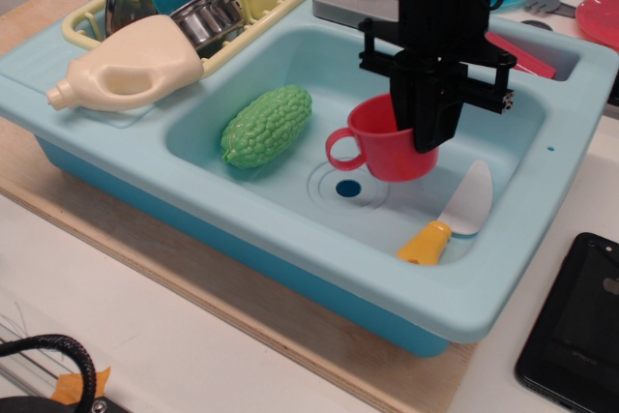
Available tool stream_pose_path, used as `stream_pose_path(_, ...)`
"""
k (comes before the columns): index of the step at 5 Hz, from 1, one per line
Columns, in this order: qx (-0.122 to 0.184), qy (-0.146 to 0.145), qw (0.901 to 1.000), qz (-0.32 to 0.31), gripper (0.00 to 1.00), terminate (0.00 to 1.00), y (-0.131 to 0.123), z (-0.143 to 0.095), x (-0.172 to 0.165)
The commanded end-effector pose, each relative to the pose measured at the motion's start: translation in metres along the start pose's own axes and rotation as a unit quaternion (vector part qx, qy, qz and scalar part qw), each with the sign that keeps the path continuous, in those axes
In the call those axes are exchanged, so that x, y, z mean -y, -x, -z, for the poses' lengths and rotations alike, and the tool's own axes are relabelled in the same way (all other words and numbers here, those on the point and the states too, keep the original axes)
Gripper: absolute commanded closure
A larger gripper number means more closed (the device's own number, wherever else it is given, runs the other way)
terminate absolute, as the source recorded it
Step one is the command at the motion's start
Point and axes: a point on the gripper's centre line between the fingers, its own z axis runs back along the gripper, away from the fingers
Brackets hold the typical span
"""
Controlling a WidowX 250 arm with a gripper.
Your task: Flip cup upright
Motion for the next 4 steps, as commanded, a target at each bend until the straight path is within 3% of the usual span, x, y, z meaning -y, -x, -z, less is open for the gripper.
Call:
stream_pose_path(1,0.016,0.005,0.9996,0.023,0.0,0.0,-0.0056,0.0011,0.0019)
stream_pose_path(3,0.016,0.005,0.9996,0.023,0.0,0.0,-0.0056,0.0011,0.0019)
stream_pose_path(4,0.016,0.005,0.9996,0.023,0.0,1.0,-0.0056,0.0011,0.0019)
